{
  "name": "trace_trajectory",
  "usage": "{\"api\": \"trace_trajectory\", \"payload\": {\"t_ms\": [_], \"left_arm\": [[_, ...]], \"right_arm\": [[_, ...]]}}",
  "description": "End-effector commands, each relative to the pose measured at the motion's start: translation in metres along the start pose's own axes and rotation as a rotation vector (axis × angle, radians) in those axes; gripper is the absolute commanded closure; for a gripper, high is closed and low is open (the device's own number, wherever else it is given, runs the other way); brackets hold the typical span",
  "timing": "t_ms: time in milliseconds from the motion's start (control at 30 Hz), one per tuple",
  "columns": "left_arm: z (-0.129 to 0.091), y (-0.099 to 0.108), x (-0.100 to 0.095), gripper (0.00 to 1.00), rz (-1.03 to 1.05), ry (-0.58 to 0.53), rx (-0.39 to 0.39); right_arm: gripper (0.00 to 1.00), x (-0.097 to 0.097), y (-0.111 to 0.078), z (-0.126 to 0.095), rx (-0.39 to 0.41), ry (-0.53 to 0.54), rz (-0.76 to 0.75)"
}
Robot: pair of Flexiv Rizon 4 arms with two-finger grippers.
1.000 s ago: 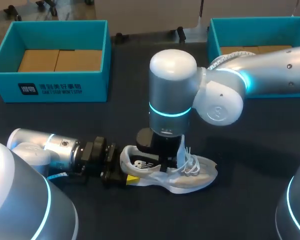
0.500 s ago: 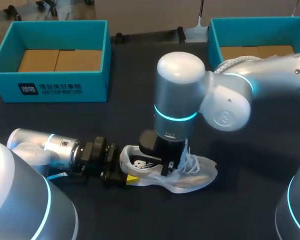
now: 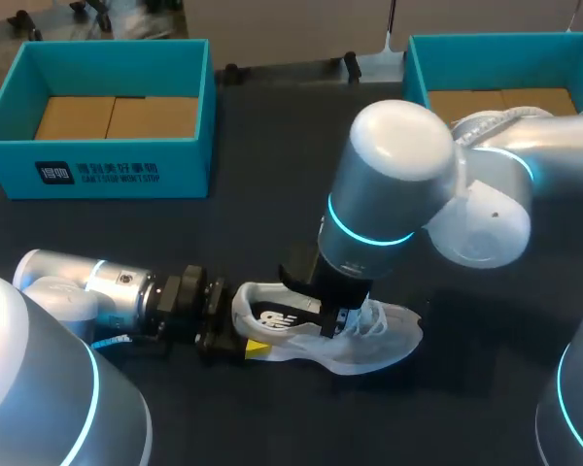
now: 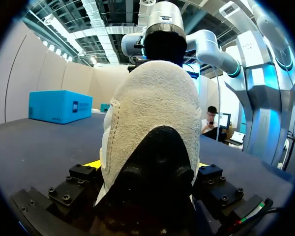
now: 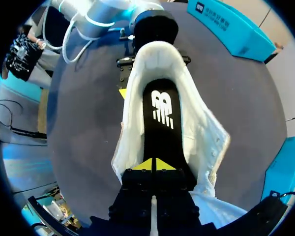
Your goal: Take the shoe out of the shoebox, open the shoe tongue, remove and reinsert the insole, then place the shoe into the shoebox
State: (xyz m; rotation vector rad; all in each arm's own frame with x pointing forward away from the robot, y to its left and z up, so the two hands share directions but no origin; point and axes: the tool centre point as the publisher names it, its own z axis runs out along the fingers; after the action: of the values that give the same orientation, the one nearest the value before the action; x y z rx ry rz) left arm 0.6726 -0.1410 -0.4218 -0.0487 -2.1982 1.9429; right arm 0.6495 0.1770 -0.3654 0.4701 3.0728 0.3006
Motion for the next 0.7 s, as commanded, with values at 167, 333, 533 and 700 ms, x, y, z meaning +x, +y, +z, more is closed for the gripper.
{"api": "trace_trajectory", "payload": {"t_ms": [167, 333, 533, 700], "left_arm": [[-0.002, 0.004, 0.0, 1.0, -0.001, -0.005, 0.001], [-0.002, 0.004, 0.0, 1.0, -0.001, -0.005, 0.001], [-0.002, 0.004, 0.0, 1.0, -0.001, -0.005, 0.001], [-0.002, 0.004, 0.0, 1.0, -0.001, -0.005, 0.001]], "right_arm": [[1.0, -0.002, -0.006, -0.005, -0.09, -0.012, 0.008], [1.0, -0.002, -0.005, -0.008, -0.125, -0.024, 0.03], [0.84, 0.002, 0.021, -0.001, -0.025, -0.052, -0.033], [0.82, 0.003, 0.033, 0.008, 0.015, -0.073, -0.072]]}}
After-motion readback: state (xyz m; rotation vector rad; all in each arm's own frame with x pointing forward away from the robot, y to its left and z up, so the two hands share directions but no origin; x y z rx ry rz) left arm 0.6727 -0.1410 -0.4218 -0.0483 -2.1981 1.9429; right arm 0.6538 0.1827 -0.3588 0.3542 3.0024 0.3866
